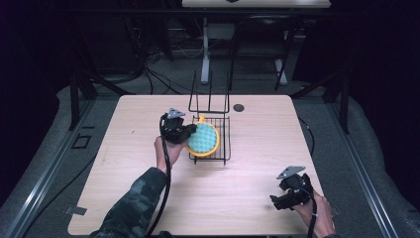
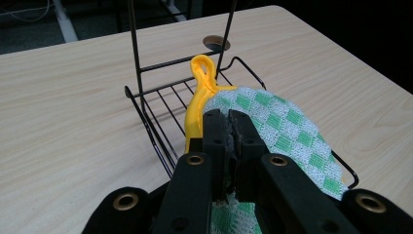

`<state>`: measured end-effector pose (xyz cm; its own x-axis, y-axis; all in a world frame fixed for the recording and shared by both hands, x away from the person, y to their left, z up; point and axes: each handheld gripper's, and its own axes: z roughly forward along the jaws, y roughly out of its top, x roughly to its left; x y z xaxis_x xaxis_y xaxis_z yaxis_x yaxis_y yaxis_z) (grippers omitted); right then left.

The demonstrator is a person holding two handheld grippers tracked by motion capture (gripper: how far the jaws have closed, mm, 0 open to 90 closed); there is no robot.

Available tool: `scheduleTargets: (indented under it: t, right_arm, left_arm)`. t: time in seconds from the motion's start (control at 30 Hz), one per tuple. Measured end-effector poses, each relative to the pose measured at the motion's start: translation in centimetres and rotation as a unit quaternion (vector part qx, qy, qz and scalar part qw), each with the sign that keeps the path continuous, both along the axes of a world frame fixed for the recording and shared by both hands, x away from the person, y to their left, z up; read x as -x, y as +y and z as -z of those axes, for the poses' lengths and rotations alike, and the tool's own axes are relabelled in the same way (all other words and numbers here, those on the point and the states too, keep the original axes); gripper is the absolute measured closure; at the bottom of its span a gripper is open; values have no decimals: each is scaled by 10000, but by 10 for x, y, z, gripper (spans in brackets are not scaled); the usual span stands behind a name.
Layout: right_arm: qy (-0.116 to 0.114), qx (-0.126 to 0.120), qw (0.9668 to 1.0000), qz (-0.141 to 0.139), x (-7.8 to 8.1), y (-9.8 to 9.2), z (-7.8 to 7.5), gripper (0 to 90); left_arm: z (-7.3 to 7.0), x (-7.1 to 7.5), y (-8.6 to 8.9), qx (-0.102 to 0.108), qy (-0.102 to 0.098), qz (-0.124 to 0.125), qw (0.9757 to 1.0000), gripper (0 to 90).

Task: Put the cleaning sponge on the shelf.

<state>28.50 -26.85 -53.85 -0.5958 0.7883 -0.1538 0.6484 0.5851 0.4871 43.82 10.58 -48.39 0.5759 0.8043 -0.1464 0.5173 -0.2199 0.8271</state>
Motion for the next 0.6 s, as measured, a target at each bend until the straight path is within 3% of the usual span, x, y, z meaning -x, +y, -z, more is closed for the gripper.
scheduleTargets:
  t: [0.6]
  right_arm:
    - [-29, -70, 10000, -1, 1, 0, -1, 84]
  left_arm:
    - [6, -3, -5, 187, 65, -70, 9998, 870]
